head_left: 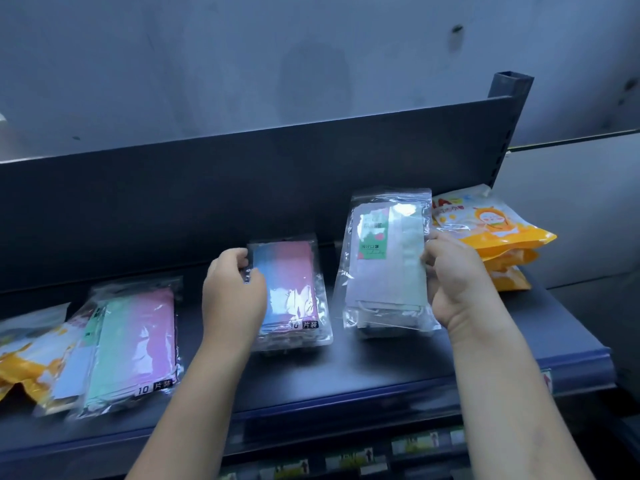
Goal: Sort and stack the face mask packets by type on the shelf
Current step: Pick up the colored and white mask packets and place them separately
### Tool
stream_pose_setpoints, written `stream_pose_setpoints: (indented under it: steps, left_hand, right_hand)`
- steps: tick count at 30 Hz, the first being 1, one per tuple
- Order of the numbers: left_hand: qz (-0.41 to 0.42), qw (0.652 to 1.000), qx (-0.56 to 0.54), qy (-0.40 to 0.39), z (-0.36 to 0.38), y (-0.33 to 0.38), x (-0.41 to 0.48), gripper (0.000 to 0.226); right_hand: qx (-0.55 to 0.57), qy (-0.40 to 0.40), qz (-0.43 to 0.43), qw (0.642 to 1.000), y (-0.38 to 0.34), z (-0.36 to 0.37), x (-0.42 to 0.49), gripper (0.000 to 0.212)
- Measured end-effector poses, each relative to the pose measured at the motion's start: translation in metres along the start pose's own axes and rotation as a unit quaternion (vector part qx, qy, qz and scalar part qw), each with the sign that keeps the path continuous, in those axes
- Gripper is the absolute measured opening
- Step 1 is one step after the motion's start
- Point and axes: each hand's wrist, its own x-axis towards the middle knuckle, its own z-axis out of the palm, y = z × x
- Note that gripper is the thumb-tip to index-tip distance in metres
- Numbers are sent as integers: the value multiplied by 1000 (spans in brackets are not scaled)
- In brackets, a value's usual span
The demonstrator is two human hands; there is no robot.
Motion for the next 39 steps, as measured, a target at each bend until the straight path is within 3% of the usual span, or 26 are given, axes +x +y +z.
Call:
stream_pose_setpoints:
  steps: [3, 8, 13, 16, 20, 22, 25, 27, 28, 30, 32, 35, 36, 38, 39]
  left_hand:
    - [78, 997, 12, -23, 9, 19, -12, 37]
    - [100, 992, -15, -73, 19, 44, -34, 29]
    - [24, 978, -114, -172, 38, 72, -68, 18]
    - [-15, 966, -142, -214, 51, 76, -80, 33]
    - [-40, 964, -162, -209, 57, 71, -77, 43]
    - [-28, 968, -139, -205, 65, 67, -79, 44]
    - [10, 974, -89, -206, 81, 60, -84, 52]
    - [42, 978, -44, -200, 89, 56, -87, 50]
    - [53, 979, -25, -196, 93, 55, -88, 47]
    - [53, 979, -16, -198, 97, 52, -92, 37]
    - [50, 979, -11, -199, 99, 52, -95, 27]
    - [64, 977, 37, -200, 101, 49, -94, 22]
    - [73, 975, 60, -199, 102, 47, -93, 21]
    - [84, 969, 108, -207, 105, 45, -94, 18]
    - [90, 965, 126, -211, 107, 45, -95, 18]
  right_hand:
    - [7, 11, -8, 1000, -4, -5, -2, 43]
    - [4, 30, -6, 1000, -7, -14, -9, 45]
    - [1, 18, 20, 1000, -4, -23, -6, 43]
    - [-14, 17, 15, 1000, -6, -24, -5, 43]
    - [-89, 25, -13, 996, -4, -28, -5, 43]
    - [-196, 47, -55, 978, -1, -26, -5, 41]
    - [-370, 74, -119, 918, 1, -21, -10, 27]
    - [-443, 82, -132, 883, -2, -18, -16, 5]
    - [-469, 82, -120, 871, -1, -15, -18, 10]
    - [-501, 59, -93, 859, -3, -10, -22, 23]
    - [-531, 10, -67, 845, -1, -8, -21, 16]
    - [-545, -54, -1, 836, 2, -8, -20, 45]
    - [-543, -72, 15, 836, 3, -8, -20, 46]
    - [-543, -85, 24, 835, 10, -11, -17, 21]
    - [-540, -84, 27, 837, 12, -12, -16, 23]
